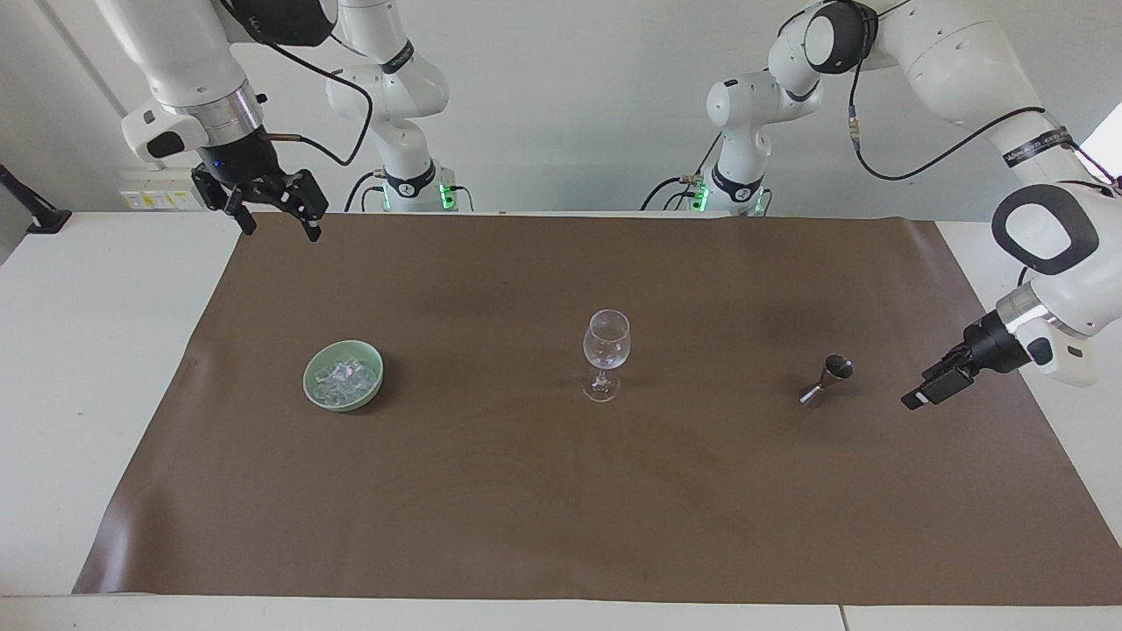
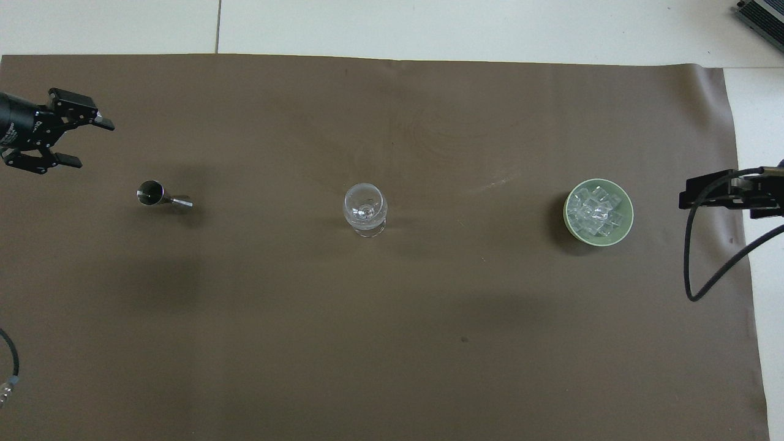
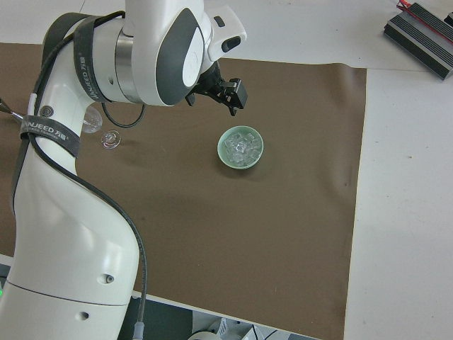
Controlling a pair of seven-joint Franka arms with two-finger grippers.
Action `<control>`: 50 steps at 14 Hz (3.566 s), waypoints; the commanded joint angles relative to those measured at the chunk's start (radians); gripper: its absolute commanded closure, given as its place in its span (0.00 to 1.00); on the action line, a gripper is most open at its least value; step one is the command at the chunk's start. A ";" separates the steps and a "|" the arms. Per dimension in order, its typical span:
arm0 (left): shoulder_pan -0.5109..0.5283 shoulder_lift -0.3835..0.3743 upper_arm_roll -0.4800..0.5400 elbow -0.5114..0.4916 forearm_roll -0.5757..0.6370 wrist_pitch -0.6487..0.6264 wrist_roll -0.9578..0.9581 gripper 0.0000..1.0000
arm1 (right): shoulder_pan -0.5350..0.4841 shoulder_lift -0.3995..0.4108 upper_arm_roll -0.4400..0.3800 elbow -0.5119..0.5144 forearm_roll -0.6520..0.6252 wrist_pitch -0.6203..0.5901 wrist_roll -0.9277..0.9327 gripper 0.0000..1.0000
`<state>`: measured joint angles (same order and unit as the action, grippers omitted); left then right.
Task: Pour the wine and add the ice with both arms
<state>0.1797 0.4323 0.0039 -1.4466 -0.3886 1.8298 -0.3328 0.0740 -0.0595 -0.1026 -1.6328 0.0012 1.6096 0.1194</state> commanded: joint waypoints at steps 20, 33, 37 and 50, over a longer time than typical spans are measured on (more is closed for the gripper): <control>0.202 -0.070 -0.005 -0.337 -0.443 -0.047 -0.471 0.00 | -0.008 -0.023 0.003 -0.025 0.025 -0.002 -0.021 0.00; 0.219 -0.182 -0.005 -0.667 -0.743 0.080 -0.486 0.00 | -0.008 -0.023 0.003 -0.025 0.026 -0.002 -0.021 0.00; 0.225 -0.178 -0.005 -0.667 -0.765 0.074 -0.483 0.00 | -0.008 -0.025 0.003 -0.025 0.026 -0.002 -0.021 0.00; 0.216 -0.132 -0.005 -0.638 -0.796 0.011 -0.482 0.00 | -0.008 -0.023 0.003 -0.025 0.026 -0.002 -0.021 0.00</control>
<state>0.4256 0.2824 -0.0050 -2.0821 -1.1661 1.8127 -0.8126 0.0740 -0.0595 -0.1026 -1.6328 0.0012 1.6096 0.1194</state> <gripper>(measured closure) 0.000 0.000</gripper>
